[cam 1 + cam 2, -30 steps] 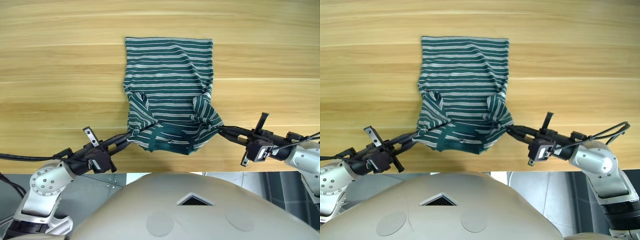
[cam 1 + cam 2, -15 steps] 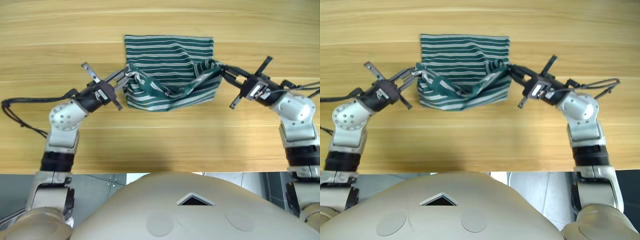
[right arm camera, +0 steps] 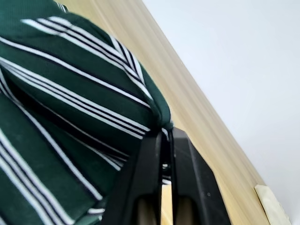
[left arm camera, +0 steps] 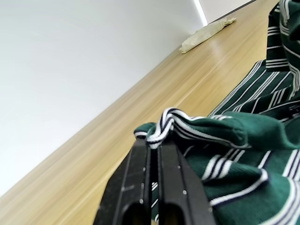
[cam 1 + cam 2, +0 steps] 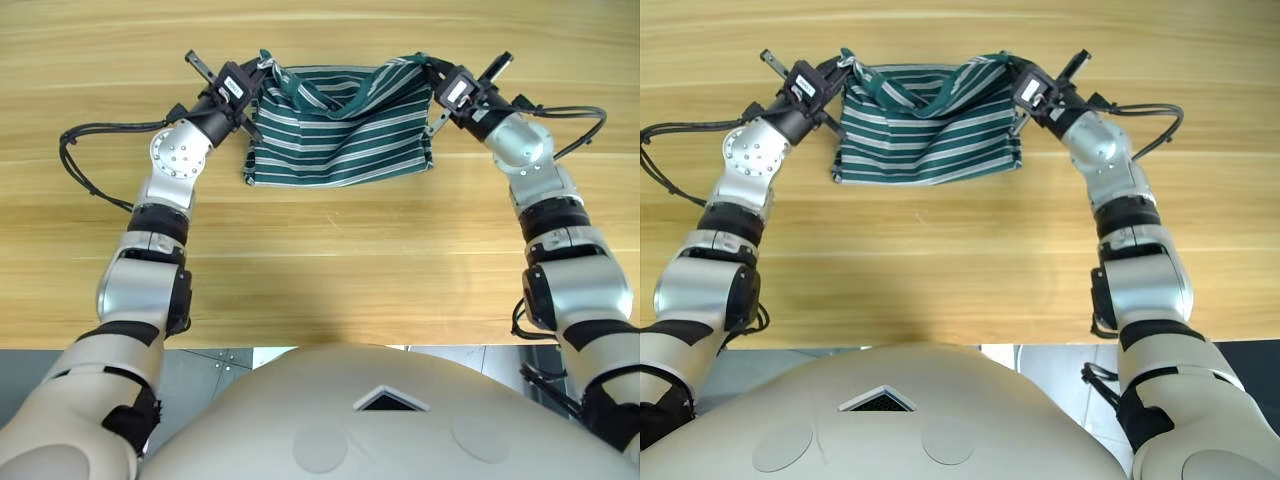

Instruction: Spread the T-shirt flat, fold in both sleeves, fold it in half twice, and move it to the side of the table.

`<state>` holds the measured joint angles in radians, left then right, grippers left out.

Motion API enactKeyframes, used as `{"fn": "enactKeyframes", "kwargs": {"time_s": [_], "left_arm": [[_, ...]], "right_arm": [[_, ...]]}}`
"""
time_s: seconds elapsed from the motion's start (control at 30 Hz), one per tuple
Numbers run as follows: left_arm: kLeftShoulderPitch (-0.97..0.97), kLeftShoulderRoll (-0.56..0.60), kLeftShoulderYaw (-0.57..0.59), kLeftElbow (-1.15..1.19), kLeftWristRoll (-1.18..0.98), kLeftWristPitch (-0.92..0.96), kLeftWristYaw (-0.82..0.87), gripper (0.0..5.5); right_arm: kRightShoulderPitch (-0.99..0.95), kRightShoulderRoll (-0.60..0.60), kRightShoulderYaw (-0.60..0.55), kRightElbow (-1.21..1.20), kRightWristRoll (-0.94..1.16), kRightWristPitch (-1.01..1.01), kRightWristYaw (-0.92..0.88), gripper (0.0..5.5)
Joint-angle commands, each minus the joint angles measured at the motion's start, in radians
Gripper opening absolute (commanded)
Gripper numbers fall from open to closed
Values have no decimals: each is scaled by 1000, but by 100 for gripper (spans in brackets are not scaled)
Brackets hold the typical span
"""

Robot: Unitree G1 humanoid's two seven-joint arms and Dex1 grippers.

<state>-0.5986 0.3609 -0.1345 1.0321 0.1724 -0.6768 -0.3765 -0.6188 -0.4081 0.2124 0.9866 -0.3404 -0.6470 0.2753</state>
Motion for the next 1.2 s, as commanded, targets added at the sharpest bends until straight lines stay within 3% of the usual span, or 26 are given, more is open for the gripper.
{"fn": "enactKeyframes", "kwargs": {"time_s": [0.03,0.1,0.13,0.17,0.63,0.77,0.8,0.97,1.1,1.2], "left_arm": [[-89,-6,-3,124,35,15,59,0],[-108,-12,-5,157,43,16,65,0],[-116,-18,-7,174,48,24,68,34],[-123,-23,-8,191,50,34,65,38],[-200,-69,-9,288,97,177,141,244],[-213,-46,28,294,84,209,266,303],[-207,-31,46,295,74,213,306,324],[-130,29,116,297,40,201,414,324],[-59,53,216,264,-54,91,390,324],[-29,48,251,238,-91,19,376,324]], "right_arm": [[-67,28,32,107,-46,4,-74,3],[-81,38,42,138,-61,2,-99,3],[-88,44,52,150,-72,1,-111,3],[-96,52,62,163,-83,1,-121,39],[-178,85,64,273,-102,97,-221,264],[-173,124,82,234,-112,58,-246,329],[-165,137,117,189,-148,26,-270,338],[-160,264,309,19,-326,-37,-321,338],[-217,365,439,114,-455,32,-347,338],[-249,356,477,184,-494,63,-349,338]]}}
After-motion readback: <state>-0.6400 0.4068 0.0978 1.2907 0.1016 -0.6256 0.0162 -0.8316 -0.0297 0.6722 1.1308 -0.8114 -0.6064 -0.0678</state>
